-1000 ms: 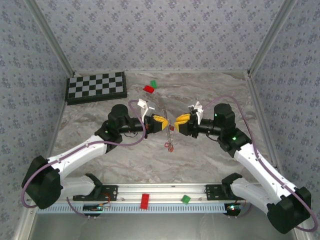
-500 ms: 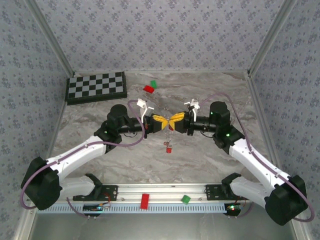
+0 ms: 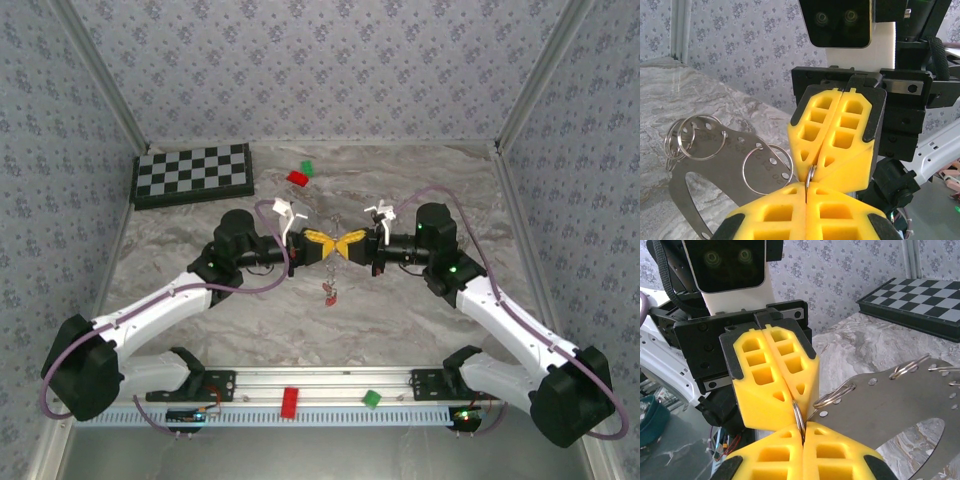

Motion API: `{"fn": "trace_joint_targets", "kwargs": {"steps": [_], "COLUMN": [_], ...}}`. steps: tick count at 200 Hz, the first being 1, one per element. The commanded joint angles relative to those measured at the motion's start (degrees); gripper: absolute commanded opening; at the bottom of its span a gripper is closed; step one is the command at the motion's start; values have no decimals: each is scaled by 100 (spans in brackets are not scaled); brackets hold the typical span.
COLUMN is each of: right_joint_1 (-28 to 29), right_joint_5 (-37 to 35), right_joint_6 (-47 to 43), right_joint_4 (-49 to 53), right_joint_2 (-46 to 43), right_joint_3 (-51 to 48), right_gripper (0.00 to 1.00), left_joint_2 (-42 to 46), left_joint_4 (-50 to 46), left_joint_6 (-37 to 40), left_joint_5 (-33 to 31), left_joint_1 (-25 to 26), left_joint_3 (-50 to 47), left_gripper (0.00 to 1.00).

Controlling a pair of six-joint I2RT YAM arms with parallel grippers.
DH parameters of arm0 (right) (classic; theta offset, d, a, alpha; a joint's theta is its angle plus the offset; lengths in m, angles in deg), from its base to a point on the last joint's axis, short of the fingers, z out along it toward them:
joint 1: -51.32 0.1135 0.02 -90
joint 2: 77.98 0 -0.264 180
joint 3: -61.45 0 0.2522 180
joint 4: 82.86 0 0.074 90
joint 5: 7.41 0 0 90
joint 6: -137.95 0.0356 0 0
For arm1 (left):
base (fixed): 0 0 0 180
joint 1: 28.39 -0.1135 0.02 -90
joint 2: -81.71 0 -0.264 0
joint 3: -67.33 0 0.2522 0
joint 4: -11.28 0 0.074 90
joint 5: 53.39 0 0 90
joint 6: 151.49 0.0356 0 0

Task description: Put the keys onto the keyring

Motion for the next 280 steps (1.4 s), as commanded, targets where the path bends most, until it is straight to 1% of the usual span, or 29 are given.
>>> {"fn": "trace_joint_targets", "kwargs": {"steps": [1,6,11,16,33,75,106,127,132,148,197,246,280], "right_joint_1": [30,22,14,-1,-48,-58,1,36,54,121,311,410,467], "right_joint_5": [83,97,120,138,222,-38,-314,-494,-554,-688,-850,-833,-842], "right_joint_6": [-431,-558,-687,-802,-1214,-2144,-2428,-2747,-2825,-3058,-3310,-3402,-3429], "right_joint_4": [702,885,1065,1258,1940,3716,4414,5166,5334,5777,6170,6247,6278], "right_joint_2": [-95,-94,-93,-85,-13,290,592,918,1007,1264,1677,1771,1801], "right_joint_3": [250,309,378,450,760,1611,2155,2561,2822,3173,3679,3803,3847], "right_gripper": [0,0,0,0,0,0,0,0,0,0,0,0,0], "left_joint_2": [142,134,132,124,99,77,70,88,89,73,-24,-71,-188], "left_joint_4": [160,96,31,-24,-220,-547,-753,-841,-840,-812,-890,-971,-1053], "left_joint_6": [103,143,183,226,386,649,859,937,938,946,1004,1076,1101], "left_joint_5": [135,145,162,173,243,365,522,526,525,551,647,632,747], "left_joint_1": [54,55,56,46,26,-80,-147,-189,-198,-218,-237,-234,-236], "left_joint_3": [112,132,150,168,228,294,352,357,349,348,401,434,496], "left_gripper": [0,4,10,15,22,26,27,27,27,27,27,27,27]}}
